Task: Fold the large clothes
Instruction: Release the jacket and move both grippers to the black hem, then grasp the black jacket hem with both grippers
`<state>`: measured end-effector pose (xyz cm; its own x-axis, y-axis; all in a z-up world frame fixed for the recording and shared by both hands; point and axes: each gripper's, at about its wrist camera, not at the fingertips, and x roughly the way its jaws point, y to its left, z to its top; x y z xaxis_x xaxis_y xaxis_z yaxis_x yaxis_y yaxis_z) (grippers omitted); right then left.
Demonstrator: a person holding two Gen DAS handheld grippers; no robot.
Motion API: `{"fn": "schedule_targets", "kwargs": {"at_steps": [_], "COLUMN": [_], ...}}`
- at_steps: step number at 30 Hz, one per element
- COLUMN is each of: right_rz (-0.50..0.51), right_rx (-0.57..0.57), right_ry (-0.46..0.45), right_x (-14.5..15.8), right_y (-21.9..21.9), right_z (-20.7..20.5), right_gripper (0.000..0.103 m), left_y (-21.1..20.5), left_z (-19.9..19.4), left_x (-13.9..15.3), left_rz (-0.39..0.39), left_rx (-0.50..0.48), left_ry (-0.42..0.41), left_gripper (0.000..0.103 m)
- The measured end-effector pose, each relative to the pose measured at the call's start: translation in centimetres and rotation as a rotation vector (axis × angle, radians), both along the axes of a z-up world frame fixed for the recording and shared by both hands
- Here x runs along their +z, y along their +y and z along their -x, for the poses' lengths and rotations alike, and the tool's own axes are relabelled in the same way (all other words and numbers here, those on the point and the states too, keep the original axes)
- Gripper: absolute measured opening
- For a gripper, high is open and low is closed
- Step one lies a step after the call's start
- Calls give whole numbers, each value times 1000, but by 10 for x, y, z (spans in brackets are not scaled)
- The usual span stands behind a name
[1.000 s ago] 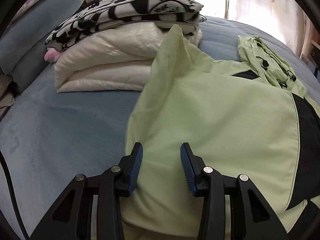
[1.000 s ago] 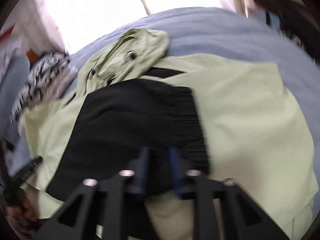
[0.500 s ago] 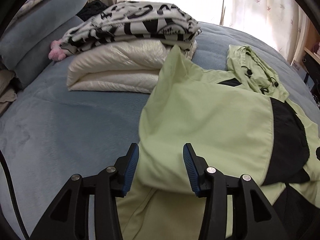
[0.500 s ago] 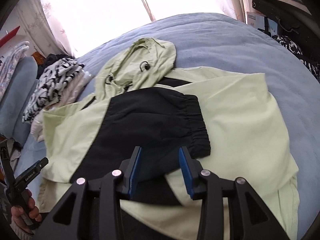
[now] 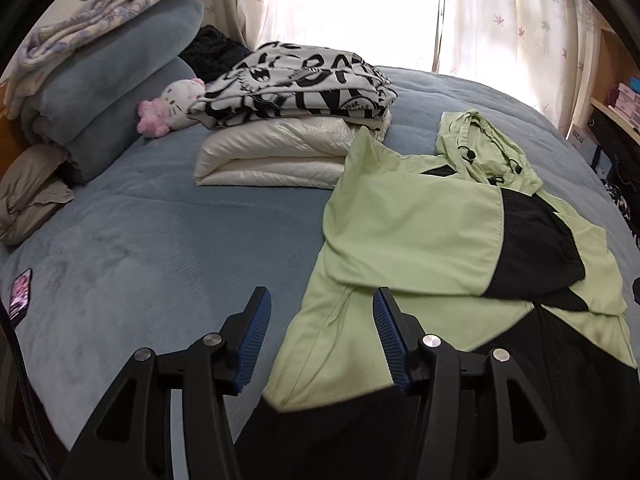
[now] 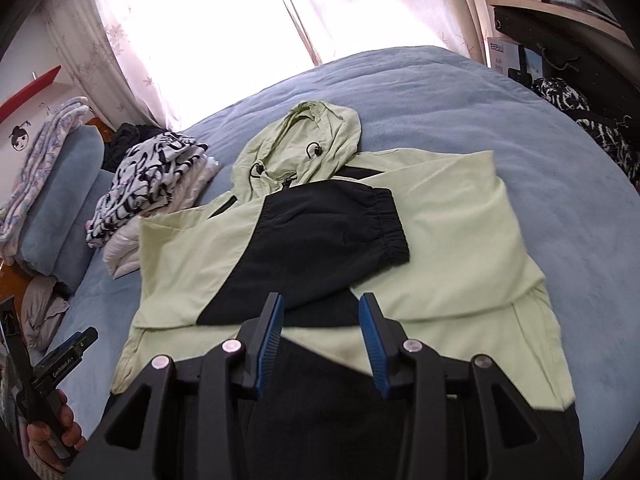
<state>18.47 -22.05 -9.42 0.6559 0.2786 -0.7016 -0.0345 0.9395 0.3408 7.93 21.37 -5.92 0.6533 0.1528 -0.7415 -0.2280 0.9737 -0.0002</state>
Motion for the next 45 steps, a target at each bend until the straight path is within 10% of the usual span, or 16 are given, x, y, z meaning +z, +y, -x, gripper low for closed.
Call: {"fn": "schedule_targets", "kwargs": {"at_steps": [25, 34, 45], "right_rz": [41, 48, 101], "right_rx": [-29, -49, -61], "right_ry": [-62, -5, 111], "right_x": [28, 6, -35], "right_y": [-54, -84, -136], "right_z": [172, 196, 221], "right_gripper": [55, 55, 56], "left_y": [6, 28, 79], "left_z": [146, 157, 163], "left_x": [33, 1, -72], "left_rz": [-32, -17, 200], "left_rx": [-19, -46, -97], "left_ry": [-60, 34, 192], "left_gripper": [68, 75, 76]}}
